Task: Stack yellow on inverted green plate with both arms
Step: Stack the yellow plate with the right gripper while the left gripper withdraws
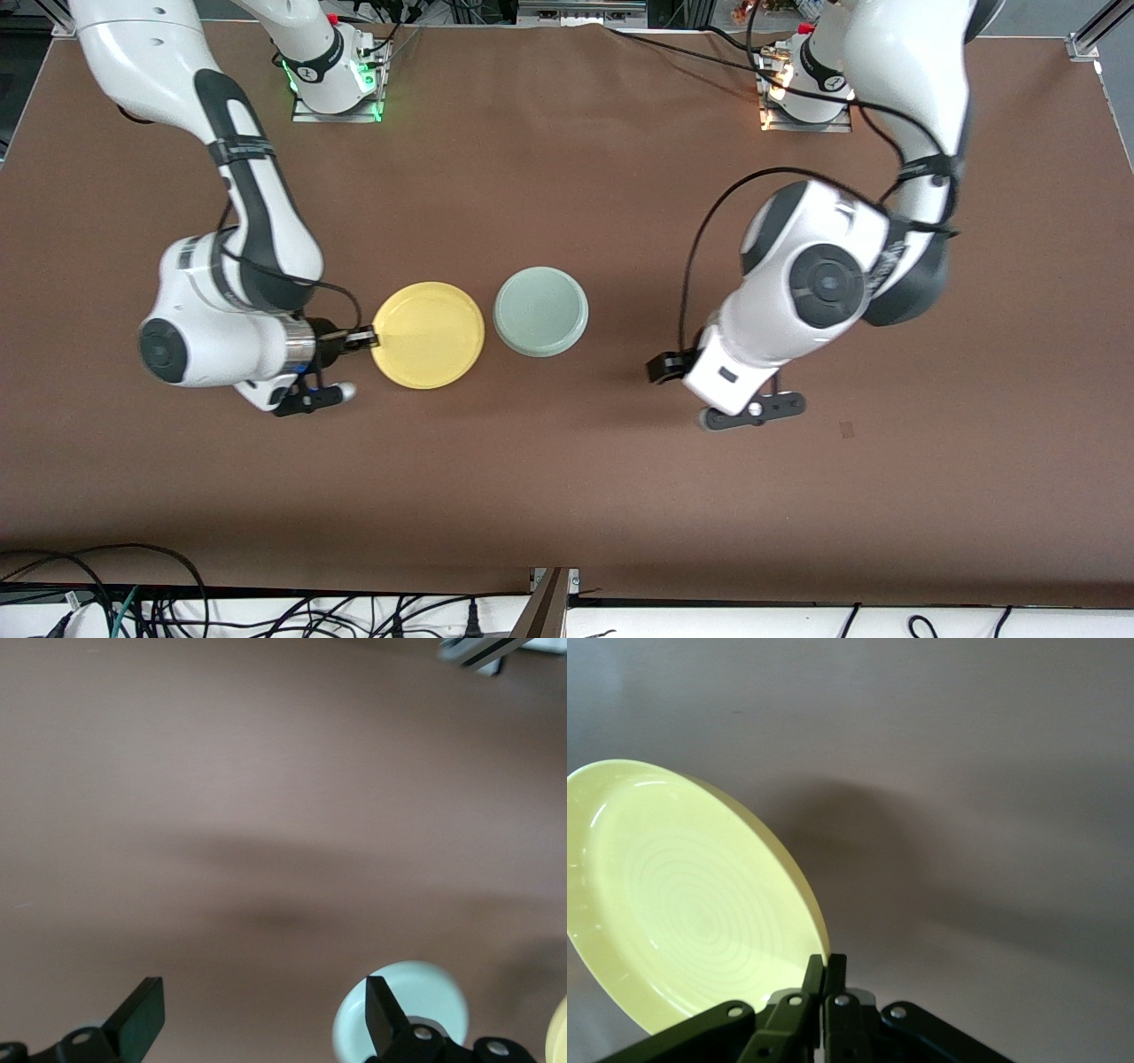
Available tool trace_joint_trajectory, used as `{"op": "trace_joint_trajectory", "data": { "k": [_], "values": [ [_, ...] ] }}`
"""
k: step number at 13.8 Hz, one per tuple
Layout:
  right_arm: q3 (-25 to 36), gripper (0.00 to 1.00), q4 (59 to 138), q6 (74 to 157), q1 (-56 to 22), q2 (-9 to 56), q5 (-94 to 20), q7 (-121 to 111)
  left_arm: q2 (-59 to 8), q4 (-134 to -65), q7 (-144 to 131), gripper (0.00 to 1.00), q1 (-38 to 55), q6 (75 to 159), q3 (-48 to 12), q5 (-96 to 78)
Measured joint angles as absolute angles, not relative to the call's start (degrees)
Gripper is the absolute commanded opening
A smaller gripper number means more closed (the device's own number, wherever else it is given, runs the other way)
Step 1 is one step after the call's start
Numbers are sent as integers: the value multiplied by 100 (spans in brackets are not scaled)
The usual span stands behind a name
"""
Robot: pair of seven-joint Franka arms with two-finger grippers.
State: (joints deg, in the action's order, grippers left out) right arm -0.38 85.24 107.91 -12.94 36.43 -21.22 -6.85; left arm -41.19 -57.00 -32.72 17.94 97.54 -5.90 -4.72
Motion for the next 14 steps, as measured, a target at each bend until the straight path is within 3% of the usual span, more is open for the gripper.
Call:
{"op": "trace_joint_trajectory", "data": {
  "k": [8, 11, 14],
  "values": [
    [-58, 0, 9050, 11736, -2496, 3698, -2408, 194, -2697, -5756, -1502, 100, 718, 7482, -579, -379],
    [-61, 0, 9236, 11878, -2568, 3734, -2416, 219, -1884, -6443, -1140, 100, 407, 7199, -573, -336],
    [-161, 0, 9491, 12138, -2571, 3735, -2426, 219, -1230, -7338, -530, 100, 9, 7460, -554, -130]
  ]
}}
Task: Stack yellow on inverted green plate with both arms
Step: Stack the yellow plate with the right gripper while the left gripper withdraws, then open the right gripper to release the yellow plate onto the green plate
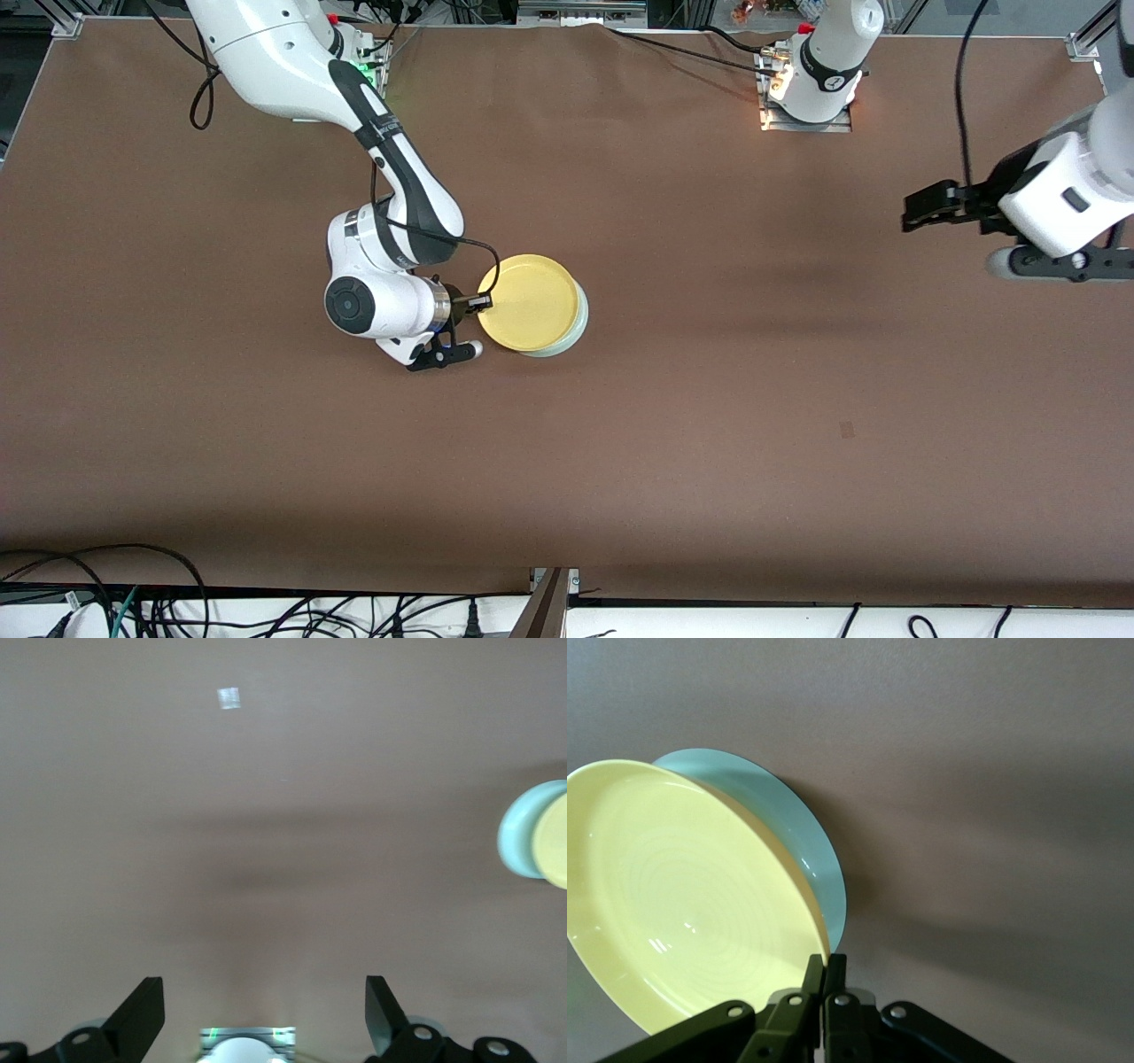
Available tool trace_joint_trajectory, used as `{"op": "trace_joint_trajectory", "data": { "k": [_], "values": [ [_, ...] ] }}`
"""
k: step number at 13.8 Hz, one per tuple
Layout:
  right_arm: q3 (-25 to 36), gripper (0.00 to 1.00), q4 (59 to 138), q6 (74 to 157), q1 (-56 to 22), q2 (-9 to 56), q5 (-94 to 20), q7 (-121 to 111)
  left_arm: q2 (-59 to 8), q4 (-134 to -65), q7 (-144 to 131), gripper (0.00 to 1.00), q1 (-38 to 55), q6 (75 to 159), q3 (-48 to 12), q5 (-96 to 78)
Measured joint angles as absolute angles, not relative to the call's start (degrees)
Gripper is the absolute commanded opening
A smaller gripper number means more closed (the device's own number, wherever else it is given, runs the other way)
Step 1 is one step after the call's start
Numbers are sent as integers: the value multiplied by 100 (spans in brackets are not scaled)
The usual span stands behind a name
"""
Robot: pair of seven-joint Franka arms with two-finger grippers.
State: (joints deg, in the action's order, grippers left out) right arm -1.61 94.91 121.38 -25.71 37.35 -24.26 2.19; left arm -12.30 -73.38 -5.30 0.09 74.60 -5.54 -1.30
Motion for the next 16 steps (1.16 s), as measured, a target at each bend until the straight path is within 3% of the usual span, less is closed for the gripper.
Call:
{"op": "trace_joint_trajectory", "data": {
  "k": [3, 5, 16],
  "values": [
    [-286, 0, 9616, 12405, -2580, 3735, -2428, 219, -680, -8476, -175, 100, -93, 8455, -311, 6],
    [-299, 0, 9652, 12432, -2580, 3734, -2429, 219, -474, -8860, -92, 100, -102, 8706, -222, 5],
    [-362, 0, 9710, 12560, -2581, 3735, -2436, 219, -362, -8922, -92, 100, -231, 8899, -214, -7]
  ]
}}
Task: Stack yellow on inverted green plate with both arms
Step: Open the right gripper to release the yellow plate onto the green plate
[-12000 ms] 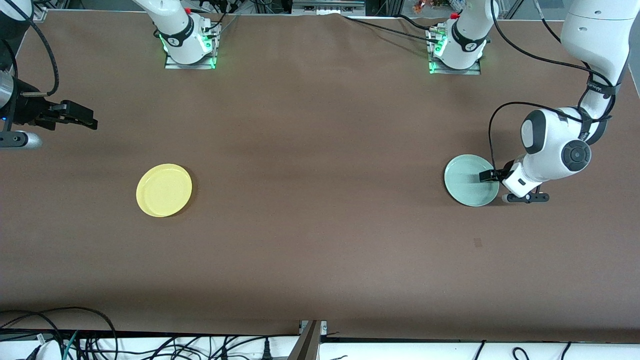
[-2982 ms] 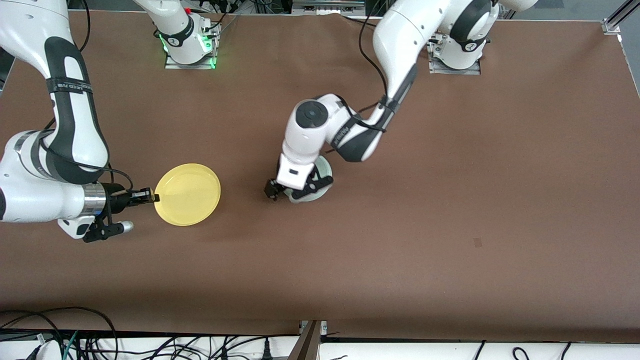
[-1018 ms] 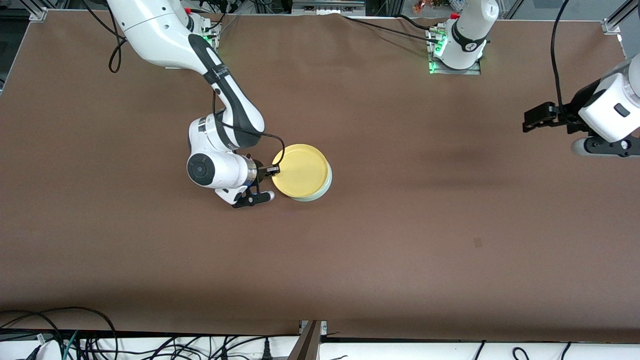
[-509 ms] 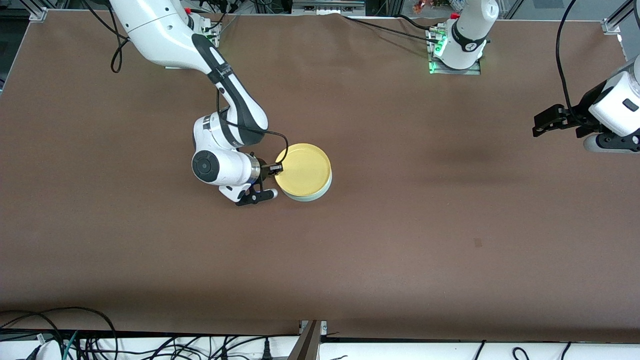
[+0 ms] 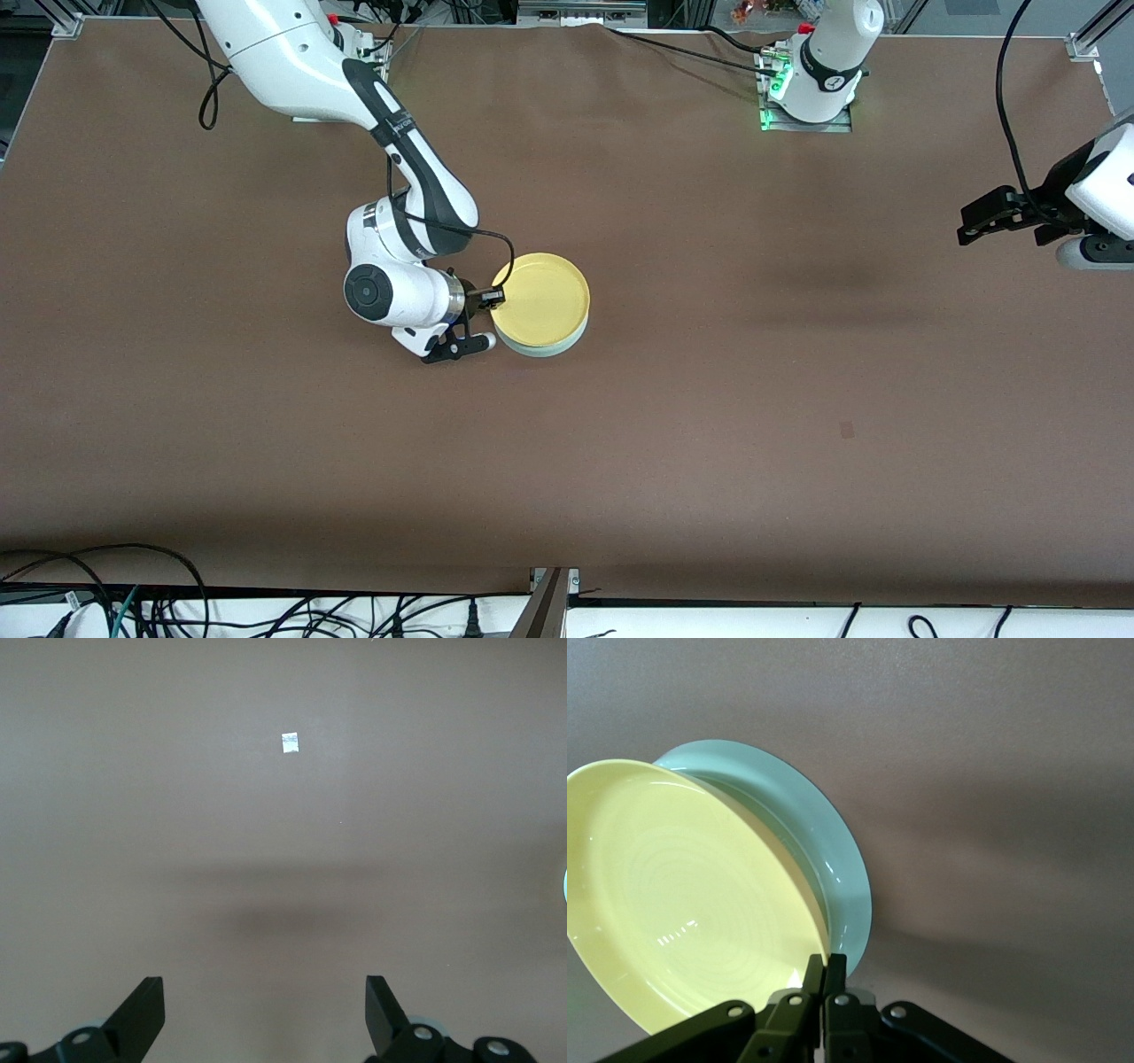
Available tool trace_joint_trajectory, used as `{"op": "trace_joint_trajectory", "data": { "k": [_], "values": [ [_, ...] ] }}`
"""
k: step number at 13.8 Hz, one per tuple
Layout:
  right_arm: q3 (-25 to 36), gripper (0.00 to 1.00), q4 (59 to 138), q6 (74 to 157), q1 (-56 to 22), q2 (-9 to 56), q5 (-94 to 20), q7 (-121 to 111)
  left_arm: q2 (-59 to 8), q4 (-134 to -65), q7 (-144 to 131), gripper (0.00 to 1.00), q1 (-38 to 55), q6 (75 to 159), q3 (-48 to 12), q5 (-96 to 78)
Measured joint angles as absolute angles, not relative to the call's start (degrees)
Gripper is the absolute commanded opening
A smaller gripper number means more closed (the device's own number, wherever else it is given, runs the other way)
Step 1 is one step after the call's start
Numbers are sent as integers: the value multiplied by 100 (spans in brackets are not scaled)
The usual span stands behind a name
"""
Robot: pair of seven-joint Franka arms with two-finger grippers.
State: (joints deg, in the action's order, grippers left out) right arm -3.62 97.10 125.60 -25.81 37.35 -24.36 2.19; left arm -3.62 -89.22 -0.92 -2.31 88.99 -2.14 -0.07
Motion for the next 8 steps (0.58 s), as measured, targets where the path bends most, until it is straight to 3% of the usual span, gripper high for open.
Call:
{"op": "trace_joint_trajectory", "data": {
  "k": [8],
  "values": [
    [-374, 0, 9745, 12712, -2594, 3764, -2439, 219, -428, -8647, -96, 100, -223, 8963, -258, -8]
  ]
}}
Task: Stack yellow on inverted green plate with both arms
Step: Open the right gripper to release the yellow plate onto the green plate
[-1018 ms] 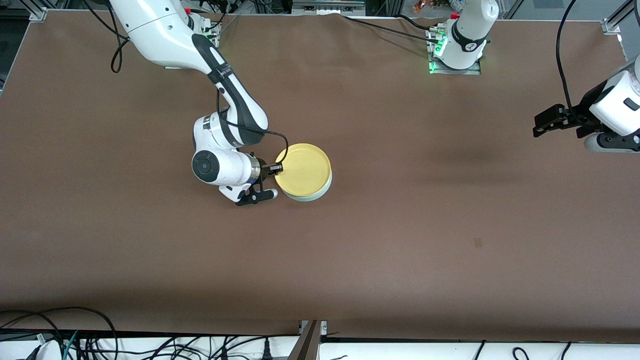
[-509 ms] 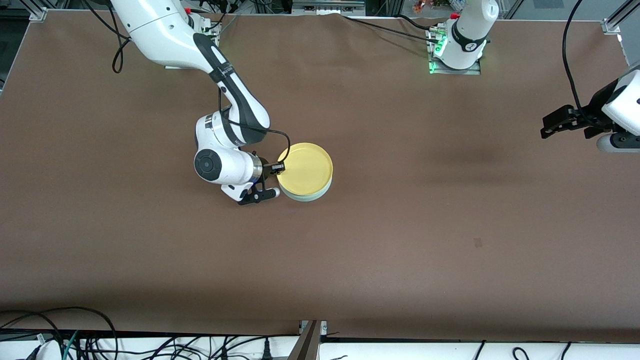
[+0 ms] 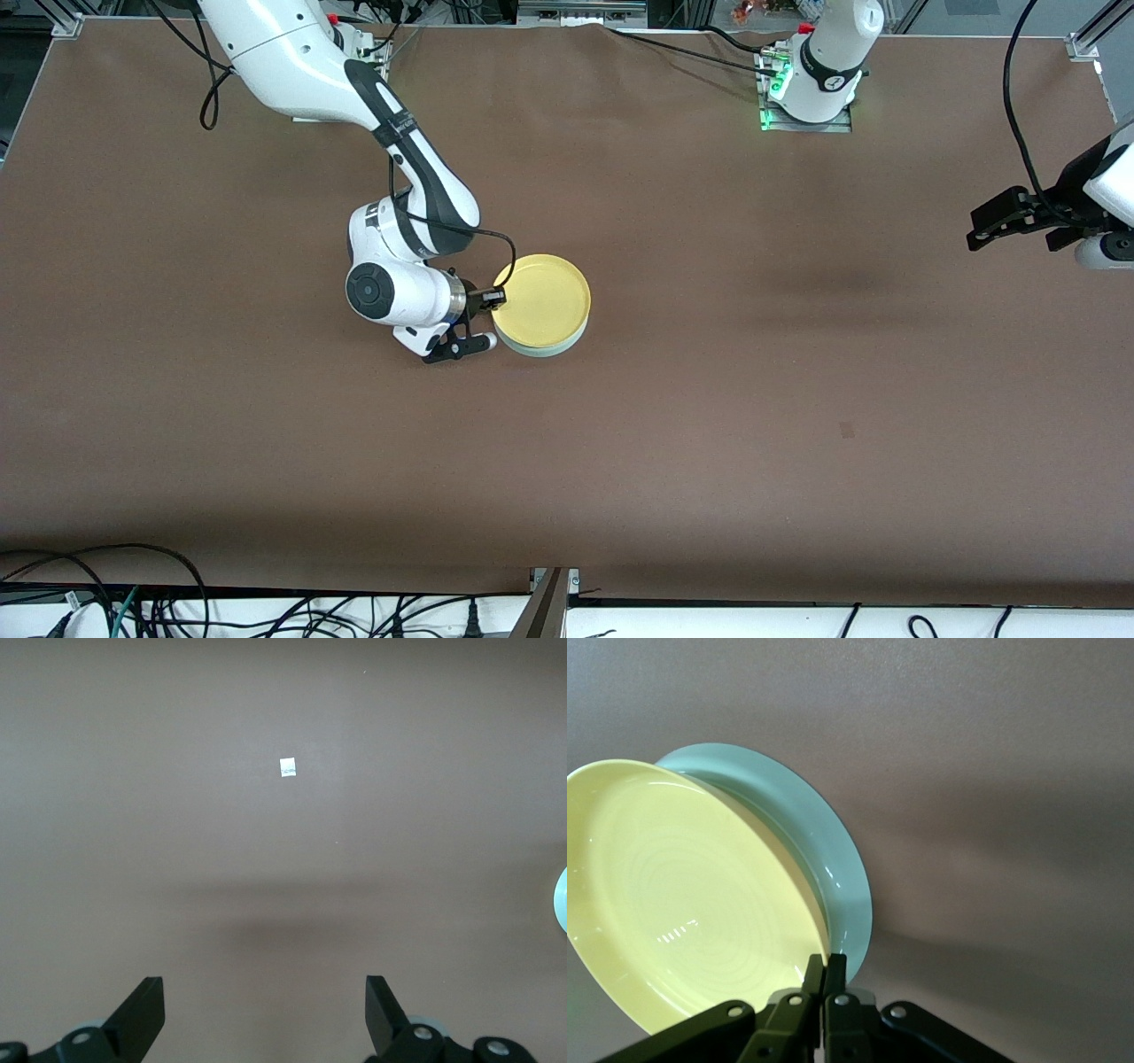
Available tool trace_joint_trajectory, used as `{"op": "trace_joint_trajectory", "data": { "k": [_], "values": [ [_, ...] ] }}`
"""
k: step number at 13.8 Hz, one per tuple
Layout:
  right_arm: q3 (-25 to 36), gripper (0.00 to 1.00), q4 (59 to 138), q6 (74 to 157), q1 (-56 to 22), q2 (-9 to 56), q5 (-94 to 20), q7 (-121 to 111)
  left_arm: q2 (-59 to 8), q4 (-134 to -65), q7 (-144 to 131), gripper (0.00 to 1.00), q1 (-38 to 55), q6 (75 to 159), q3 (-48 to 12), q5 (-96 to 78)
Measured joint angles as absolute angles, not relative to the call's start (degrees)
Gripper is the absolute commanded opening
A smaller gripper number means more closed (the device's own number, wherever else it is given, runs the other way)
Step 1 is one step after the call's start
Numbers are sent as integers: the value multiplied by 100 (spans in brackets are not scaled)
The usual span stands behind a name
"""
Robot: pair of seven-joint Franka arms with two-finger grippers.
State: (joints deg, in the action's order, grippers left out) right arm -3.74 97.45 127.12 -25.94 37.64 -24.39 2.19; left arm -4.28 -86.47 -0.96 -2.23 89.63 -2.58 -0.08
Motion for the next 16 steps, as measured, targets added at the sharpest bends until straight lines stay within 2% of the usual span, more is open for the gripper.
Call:
{"op": "trace_joint_trajectory", "data": {
  "k": [4, 5, 6, 12, 16],
  "values": [
    [-374, 0, 9746, 12806, -2595, 3817, -2440, 219, -479, -8646, -96, 100, -216, 8963, -287, -8],
    [-374, 29, 9746, 12814, -2595, 3822, -2441, 219, -497, -8646, -96, 100, -219, 8963, -283, -8],
    [-374, 99, 9746, 12817, -2595, 3822, -2443, 233, -513, -8646, -97, 100, -224, 8964, -278, -8],
    [-286, 100, 9515, 12799, -2533, 3757, -2441, 305, -525, -8634, -97, 100, -222, 8964, -286, -8],
    [-164, 100, 8788, 11547, -2060, 3498, -2367, 301, -526, -8633, -96, 100, -222, 8964, -286, -8]
  ]
}}
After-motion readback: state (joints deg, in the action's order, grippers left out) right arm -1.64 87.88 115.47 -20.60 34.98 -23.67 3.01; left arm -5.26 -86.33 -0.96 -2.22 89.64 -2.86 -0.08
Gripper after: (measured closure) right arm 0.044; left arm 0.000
